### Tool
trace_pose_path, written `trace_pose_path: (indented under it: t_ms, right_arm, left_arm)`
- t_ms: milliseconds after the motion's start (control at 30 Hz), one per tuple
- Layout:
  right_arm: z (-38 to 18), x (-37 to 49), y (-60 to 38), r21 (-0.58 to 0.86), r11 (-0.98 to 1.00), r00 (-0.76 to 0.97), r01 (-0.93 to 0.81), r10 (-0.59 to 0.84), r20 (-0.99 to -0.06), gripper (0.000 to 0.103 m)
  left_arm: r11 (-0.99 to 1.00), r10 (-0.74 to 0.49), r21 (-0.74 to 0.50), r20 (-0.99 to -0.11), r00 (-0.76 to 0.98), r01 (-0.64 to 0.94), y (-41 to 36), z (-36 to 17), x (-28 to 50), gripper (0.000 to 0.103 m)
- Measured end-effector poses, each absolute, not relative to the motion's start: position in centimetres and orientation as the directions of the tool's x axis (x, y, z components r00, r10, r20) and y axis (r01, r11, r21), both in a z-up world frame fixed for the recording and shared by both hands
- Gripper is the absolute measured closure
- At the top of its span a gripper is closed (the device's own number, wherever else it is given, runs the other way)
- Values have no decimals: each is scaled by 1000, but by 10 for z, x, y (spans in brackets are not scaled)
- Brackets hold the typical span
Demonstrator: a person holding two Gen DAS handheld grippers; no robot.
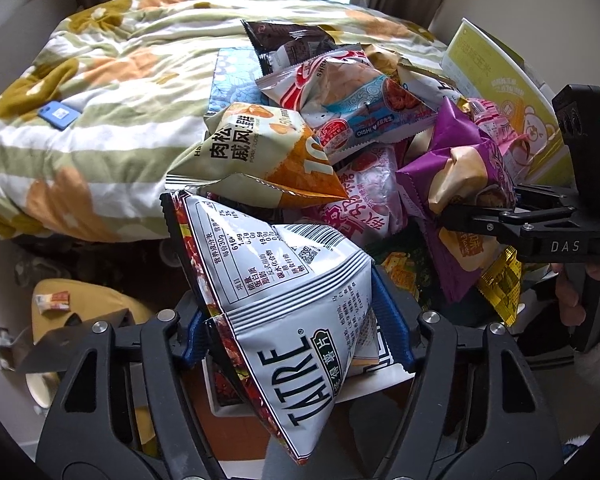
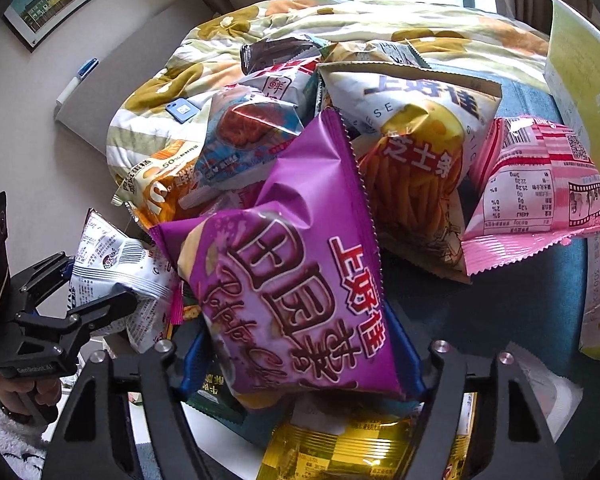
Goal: Organize snacks
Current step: 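Grasp the white TATRE bag with left gripper while right gripper grasps purple chip bag, then carry both bags over the cardboard box and open both grippers to drop them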
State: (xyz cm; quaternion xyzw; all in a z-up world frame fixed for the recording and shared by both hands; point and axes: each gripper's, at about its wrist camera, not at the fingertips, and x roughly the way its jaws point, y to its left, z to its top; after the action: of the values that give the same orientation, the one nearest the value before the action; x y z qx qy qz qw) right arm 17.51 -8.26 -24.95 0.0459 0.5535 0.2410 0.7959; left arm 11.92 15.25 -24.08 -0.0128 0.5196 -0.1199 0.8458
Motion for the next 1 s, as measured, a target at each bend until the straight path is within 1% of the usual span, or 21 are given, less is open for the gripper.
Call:
trace_pose_path:
  t_ms: [67,167,400,667,767,933,1000]
  right_arm:
    - [-248,174,-80,324,882,278,-343,424,-862,39]
    - [-242,173,-77,308,884,288,-353,415,-863,40]
    - [-231,167,-80,320,876,302,-361,435,-849,41]
    - [-207,161,-93,330,886,354,-326,438,-826,41]
    - [-189,159,-100,330,891,402,-313,439,-803,41]
    - [-152,157,-107,243,923,463,-299,363,-808,41]
    - [-135,158,-116,241,927,493,-286,358,-793,41]
  left_arm:
    - [971,-214,-143,-874,436,190,152,-238,118,38]
    - [972,-206,-129,-870,447,197,150,-233,115,38]
    - [972,-203,-121,-864,461,201,147,-218,106,38]
    - [971,-212,-122,-830,516,204,145,-182,97,38]
    - [967,-231,-126,-801,552,222,141,-162,100,38]
    - [952,-279,-137,-755,593,274,125,-130,120,38]
    - [947,-293,-131,-734,613,295,113,-117,132,38]
